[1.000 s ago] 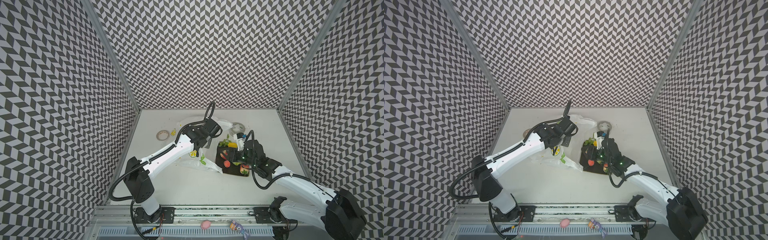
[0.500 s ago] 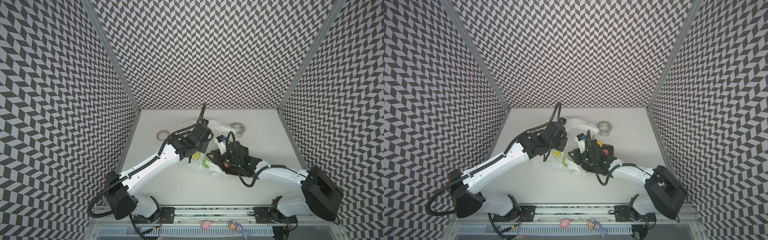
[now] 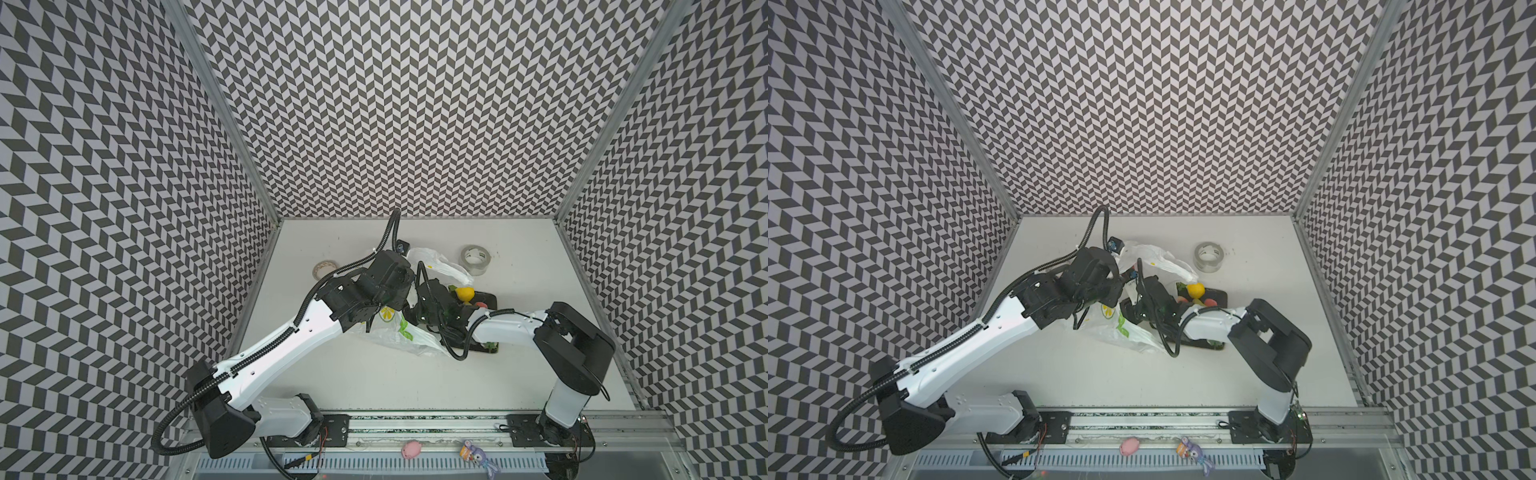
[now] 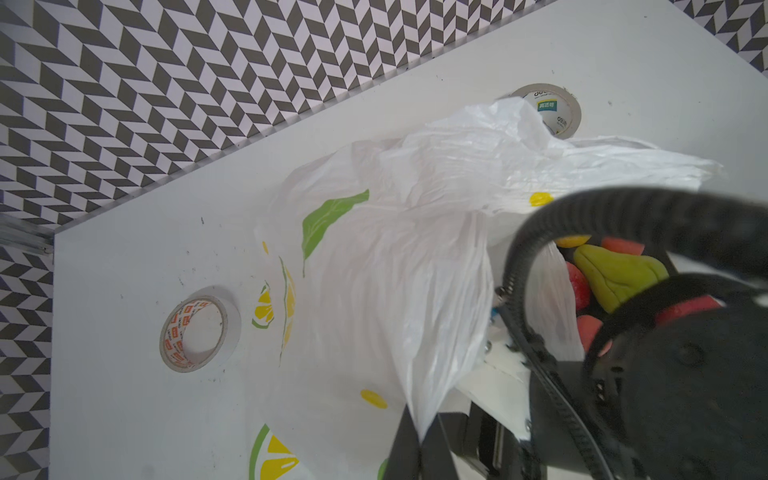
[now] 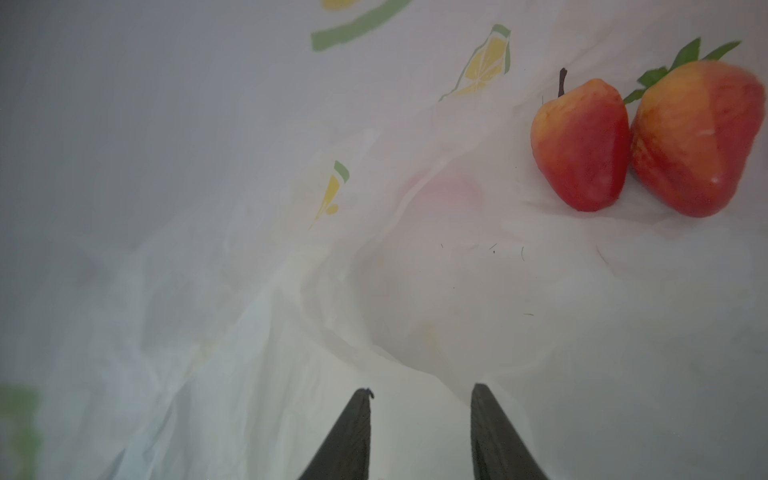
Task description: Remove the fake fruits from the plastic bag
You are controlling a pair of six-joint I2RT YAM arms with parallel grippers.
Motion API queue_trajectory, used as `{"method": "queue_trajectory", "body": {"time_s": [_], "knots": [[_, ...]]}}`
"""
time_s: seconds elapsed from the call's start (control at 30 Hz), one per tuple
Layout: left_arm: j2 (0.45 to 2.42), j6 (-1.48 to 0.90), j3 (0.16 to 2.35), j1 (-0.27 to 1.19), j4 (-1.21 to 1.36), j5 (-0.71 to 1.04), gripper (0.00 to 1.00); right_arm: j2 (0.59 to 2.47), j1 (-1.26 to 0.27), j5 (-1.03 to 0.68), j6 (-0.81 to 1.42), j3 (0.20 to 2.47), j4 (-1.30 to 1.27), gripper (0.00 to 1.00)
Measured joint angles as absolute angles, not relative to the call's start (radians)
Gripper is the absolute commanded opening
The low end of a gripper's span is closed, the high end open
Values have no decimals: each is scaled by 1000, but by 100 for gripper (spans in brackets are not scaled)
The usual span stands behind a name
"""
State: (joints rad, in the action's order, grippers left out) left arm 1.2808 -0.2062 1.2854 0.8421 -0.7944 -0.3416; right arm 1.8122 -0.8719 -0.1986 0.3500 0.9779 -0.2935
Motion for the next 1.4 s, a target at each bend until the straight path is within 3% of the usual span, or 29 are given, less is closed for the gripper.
{"method": "queue_trajectory", "body": {"time_s": [0.33,0.53,0.6,0.73,0.83,0.87,0.93,1.0,1.23,1.4], "knots": [[1094,-157,1109,871,-780,-253,0,1931,-868,-115,664,1060,-328,56],[1078,-127,1093,871,-783,-209,0,1977,-860,-72,875,1073,-402,62],[1075,-120,1080,871,-785,-201,7,2001,-859,-62,920,1102,-409,64],[1057,-112,1060,871,-786,-205,43,2052,-859,-49,987,1169,-434,65],[1016,-122,1061,870,-768,-228,62,2060,-855,-37,1017,1174,-443,67],[999,-129,1062,867,-757,-240,81,2062,-854,-33,1024,1174,-443,68],[970,-139,1071,848,-732,-260,98,2065,-854,-27,1036,1174,-442,69],[959,-168,1094,795,-701,-272,100,2067,-854,-19,1042,1174,-441,70],[1113,-376,1207,380,-604,-192,99,2075,-845,8,1035,1206,-397,72],[1285,-501,1181,251,-552,-102,100,2075,-832,15,1012,1229,-369,74]]}}
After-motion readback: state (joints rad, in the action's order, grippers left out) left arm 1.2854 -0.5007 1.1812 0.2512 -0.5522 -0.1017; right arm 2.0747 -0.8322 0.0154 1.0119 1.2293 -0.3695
